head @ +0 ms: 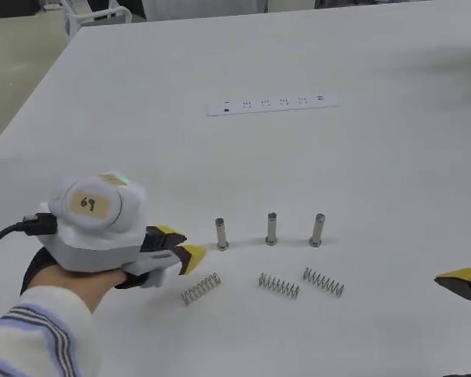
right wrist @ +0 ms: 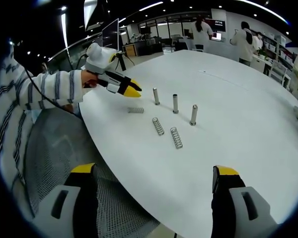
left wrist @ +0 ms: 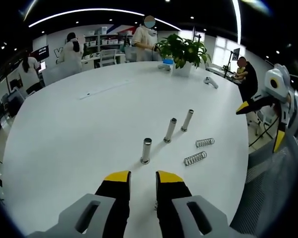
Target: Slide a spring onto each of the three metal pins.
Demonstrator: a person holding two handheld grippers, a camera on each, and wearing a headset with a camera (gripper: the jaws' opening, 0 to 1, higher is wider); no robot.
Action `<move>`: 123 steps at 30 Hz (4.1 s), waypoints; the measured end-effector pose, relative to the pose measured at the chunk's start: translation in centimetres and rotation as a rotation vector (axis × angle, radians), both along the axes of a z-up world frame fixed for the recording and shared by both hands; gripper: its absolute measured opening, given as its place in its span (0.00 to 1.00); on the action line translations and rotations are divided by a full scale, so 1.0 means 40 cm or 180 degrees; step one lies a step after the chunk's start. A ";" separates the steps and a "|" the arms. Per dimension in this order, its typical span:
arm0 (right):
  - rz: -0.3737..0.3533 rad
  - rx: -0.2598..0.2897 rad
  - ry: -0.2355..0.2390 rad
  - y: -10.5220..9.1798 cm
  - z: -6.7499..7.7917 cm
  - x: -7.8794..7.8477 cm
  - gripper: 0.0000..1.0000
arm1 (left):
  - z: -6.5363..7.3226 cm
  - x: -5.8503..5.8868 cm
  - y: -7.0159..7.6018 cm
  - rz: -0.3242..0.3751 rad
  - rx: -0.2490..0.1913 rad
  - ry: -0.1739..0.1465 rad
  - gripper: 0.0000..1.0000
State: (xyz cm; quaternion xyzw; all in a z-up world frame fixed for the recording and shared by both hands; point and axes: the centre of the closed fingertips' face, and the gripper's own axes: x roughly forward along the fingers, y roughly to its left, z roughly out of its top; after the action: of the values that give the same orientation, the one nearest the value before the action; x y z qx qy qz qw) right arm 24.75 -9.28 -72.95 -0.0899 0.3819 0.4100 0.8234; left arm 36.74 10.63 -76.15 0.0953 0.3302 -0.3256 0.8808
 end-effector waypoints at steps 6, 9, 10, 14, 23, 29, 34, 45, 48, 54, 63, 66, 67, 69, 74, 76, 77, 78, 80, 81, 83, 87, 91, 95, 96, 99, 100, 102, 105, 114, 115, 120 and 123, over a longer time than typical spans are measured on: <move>0.0004 -0.0008 0.0010 0.000 0.002 -0.001 0.94 | -0.009 -0.019 0.010 -0.0002 0.0025 0.0029 0.12; 0.0009 -0.0012 0.0008 0.000 0.004 0.001 0.94 | -0.025 -0.031 0.012 -0.0045 0.0042 0.0097 0.12; 0.0009 -0.0018 0.0002 0.000 0.004 0.002 0.94 | -0.030 -0.035 0.013 -0.0049 0.0024 0.0119 0.12; 0.0022 -0.0017 0.0007 0.002 0.004 -0.001 0.94 | -0.041 -0.048 0.017 -0.0056 0.0033 0.0171 0.12; 0.0019 -0.0033 0.0017 0.001 0.001 -0.003 0.94 | -0.057 -0.074 0.003 -0.0149 0.0019 0.0249 0.12; 0.0020 -0.0045 0.0032 -0.001 -0.003 -0.006 0.93 | -0.068 -0.085 -0.003 -0.0184 0.0014 0.0310 0.10; 0.0014 -0.0047 0.0053 -0.001 -0.007 -0.010 0.93 | -0.076 -0.096 -0.007 -0.0194 0.0011 0.0336 0.11; 0.0033 -0.0060 0.0063 -0.002 -0.011 -0.016 0.93 | -0.092 -0.109 -0.003 -0.0199 0.0072 0.0362 0.11; 0.0035 -0.0063 0.0067 -0.003 -0.012 -0.017 0.93 | -0.100 -0.117 0.000 -0.0205 0.0102 0.0394 0.11; 0.0036 -0.0075 0.0077 -0.004 -0.012 -0.017 0.92 | -0.105 -0.121 0.001 -0.0207 0.0131 0.0389 0.10; 0.0031 -0.0079 0.0074 -0.005 -0.009 -0.017 0.92 | -0.111 -0.118 0.000 -0.0250 0.0251 0.0312 0.08; 0.0032 -0.0080 0.0082 -0.006 -0.010 -0.018 0.92 | -0.111 -0.119 -0.004 -0.0282 0.0258 0.0298 0.06; 0.0034 -0.0090 0.0088 -0.007 -0.011 -0.018 0.92 | -0.110 -0.119 -0.006 -0.0292 0.0257 0.0294 0.06; 0.0037 -0.0092 0.0090 -0.006 -0.012 -0.018 0.91 | -0.112 -0.120 -0.005 -0.0286 0.0257 0.0297 0.04; 0.0029 -0.0076 0.0100 -0.005 -0.012 -0.019 0.91 | -0.113 -0.113 -0.003 -0.0278 0.0269 0.0247 0.03; 0.0028 -0.0080 0.0103 -0.006 -0.013 -0.019 0.91 | -0.113 -0.112 -0.004 -0.0282 0.0278 0.0208 0.03; 0.0027 -0.0080 0.0103 -0.007 -0.013 -0.019 0.91 | -0.113 -0.112 -0.004 -0.0283 0.0279 0.0206 0.03; 0.0021 -0.0079 0.0101 -0.007 -0.012 -0.018 0.91 | -0.113 -0.113 -0.004 -0.0290 0.0285 0.0193 0.03; -0.0010 -0.0089 0.0090 -0.011 -0.012 -0.015 0.92 | -0.114 -0.112 -0.003 -0.0288 0.0277 0.0186 0.03; -0.0030 -0.0098 0.0081 -0.014 -0.011 -0.011 0.92 | -0.115 -0.111 -0.003 -0.0284 0.0268 0.0185 0.03; -0.0038 -0.0097 0.0079 -0.016 -0.010 -0.009 0.92 | -0.114 -0.110 -0.003 -0.0286 0.0269 0.0182 0.03; -0.0023 -0.0111 0.0085 -0.018 -0.010 -0.011 0.91 | -0.114 -0.105 0.002 -0.0270 0.0323 0.0162 0.03; -0.0011 -0.0124 0.0091 -0.017 -0.011 -0.012 0.91 | -0.115 -0.105 0.002 -0.0263 0.0288 0.0184 0.03; -0.0006 -0.0134 0.0082 -0.017 -0.011 -0.009 0.91 | -0.115 -0.106 0.002 -0.0234 0.0295 0.0182 0.03; -0.0005 -0.0134 0.0081 -0.017 -0.011 -0.008 0.91 | -0.115 -0.107 0.002 -0.0228 0.0297 0.0178 0.03; -0.0001 -0.0132 0.0073 -0.016 -0.010 -0.006 0.91 | -0.115 -0.111 0.000 -0.0191 0.0228 0.0241 0.02; -0.0001 -0.0134 0.0071 -0.016 -0.010 -0.005 0.91 | -0.114 -0.110 0.002 -0.0176 0.0215 0.0250 0.02; 0.0003 -0.0136 0.0069 -0.016 -0.010 -0.004 0.91 | -0.114 -0.110 0.003 -0.0149 0.0188 0.0276 0.02; 0.0006 -0.0137 0.0074 -0.015 -0.012 -0.004 0.91 | -0.105 -0.111 0.000 -0.0067 0.0101 0.0316 0.02; 0.0003 -0.0135 0.0066 -0.015 -0.014 -0.002 0.90 | -0.065 -0.111 -0.023 -0.0227 -0.0003 0.0190 0.02; 0.0004 -0.0134 0.0066 -0.016 -0.014 -0.002 0.90 | -0.062 -0.110 -0.024 -0.0236 -0.0001 0.0188 0.02; 0.0004 -0.0131 0.0055 -0.015 -0.013 0.001 0.90 | -0.047 -0.114 -0.025 -0.0297 -0.0004 0.0220 0.02; -0.0002 -0.0129 0.0054 -0.016 -0.014 0.002 0.90 | -0.036 -0.122 -0.027 -0.0352 0.0003 0.0236 0.02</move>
State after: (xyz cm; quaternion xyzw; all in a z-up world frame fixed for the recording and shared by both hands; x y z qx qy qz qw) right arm 24.83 -9.92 -73.51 -0.1030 0.3972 0.4026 0.8182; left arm 31.85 9.54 -77.59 0.1016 0.3570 -0.3769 0.8486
